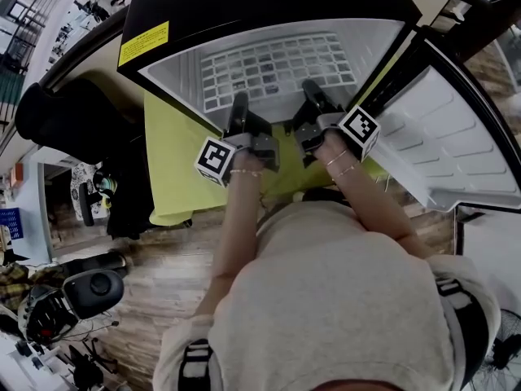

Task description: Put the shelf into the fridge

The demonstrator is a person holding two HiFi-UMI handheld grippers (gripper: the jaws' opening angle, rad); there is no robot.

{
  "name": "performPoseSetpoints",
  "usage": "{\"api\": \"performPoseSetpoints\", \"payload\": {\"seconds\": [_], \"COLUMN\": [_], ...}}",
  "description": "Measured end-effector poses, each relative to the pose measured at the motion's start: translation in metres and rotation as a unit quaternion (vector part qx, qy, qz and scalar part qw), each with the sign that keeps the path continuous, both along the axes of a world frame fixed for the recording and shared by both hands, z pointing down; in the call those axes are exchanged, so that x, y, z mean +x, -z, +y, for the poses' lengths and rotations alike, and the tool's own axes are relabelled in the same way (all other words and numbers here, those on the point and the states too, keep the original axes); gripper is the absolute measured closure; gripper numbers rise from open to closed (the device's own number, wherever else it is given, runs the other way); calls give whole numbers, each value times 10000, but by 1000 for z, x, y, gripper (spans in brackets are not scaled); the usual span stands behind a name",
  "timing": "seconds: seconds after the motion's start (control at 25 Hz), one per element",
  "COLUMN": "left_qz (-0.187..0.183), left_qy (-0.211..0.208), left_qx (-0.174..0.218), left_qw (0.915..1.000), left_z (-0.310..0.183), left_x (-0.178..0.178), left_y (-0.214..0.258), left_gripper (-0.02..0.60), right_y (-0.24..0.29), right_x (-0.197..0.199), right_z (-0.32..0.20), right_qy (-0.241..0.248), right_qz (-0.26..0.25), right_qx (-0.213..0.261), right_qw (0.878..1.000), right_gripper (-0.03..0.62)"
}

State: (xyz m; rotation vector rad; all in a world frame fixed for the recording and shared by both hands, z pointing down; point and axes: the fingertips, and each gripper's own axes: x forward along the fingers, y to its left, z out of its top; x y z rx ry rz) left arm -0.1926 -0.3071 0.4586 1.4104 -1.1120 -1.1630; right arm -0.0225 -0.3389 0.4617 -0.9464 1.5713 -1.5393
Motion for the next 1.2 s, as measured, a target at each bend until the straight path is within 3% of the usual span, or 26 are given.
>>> {"api": "performPoseSetpoints", "payload": {"seconds": [0.72,1.2], "left_qz": [-93,-278], "left_qy": [-108,-107], "left_qx": [72,-52], "left_qw": [9999,9995], "left_z": [-17,-16], "left_x": [-3,-1], "left_y": [0,2], "left_gripper": [541,532], "right_y": [1,3], "right_x": [-4,-3], "right_z": [-16,-15], "right_qy": [-55,92], "right_qz": [16,453], "right_qx": [25,190], "right_qw": [10000,9988], "right_gripper": [559,554]}}
